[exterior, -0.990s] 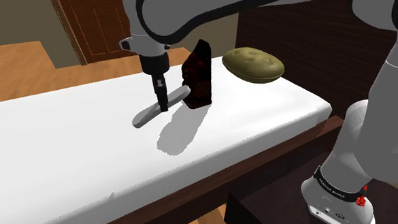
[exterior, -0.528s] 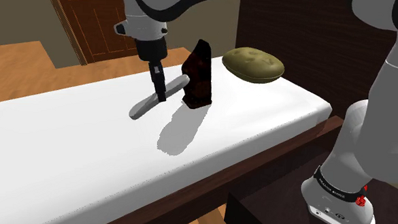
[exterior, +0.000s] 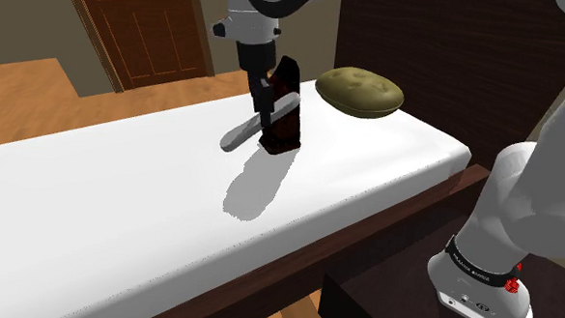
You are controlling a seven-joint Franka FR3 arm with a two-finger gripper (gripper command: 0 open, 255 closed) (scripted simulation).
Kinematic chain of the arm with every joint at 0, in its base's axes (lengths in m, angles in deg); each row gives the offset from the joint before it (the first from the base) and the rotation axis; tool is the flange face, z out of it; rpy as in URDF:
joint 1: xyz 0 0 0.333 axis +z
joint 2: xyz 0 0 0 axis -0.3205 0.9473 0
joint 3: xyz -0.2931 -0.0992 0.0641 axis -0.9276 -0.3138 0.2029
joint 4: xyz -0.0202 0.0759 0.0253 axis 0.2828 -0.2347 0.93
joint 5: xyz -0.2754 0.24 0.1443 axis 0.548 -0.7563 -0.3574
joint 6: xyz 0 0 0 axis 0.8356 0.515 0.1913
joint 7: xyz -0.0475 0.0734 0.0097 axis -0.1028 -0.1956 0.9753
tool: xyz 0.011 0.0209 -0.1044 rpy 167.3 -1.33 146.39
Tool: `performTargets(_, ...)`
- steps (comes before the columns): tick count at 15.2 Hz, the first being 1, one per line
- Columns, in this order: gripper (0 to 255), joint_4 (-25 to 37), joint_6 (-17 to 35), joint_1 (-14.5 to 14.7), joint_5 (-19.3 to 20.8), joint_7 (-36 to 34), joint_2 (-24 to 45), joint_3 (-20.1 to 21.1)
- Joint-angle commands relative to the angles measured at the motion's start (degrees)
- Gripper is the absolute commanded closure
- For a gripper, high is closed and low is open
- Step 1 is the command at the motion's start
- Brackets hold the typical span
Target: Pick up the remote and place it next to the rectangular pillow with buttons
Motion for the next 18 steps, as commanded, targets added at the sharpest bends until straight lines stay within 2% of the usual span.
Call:
performTargets(1,255,-3.4,0.6,-1.2,-0.4,2.8,-2.9,-1.4)
performTargets(9,255,-11.3,1.0,-5.6,0.1,13.4,-10.3,-7.7)
performTargets(18,255,-15.1,0.9,-10.5,2.4,25.5,-14.4,-15.6)
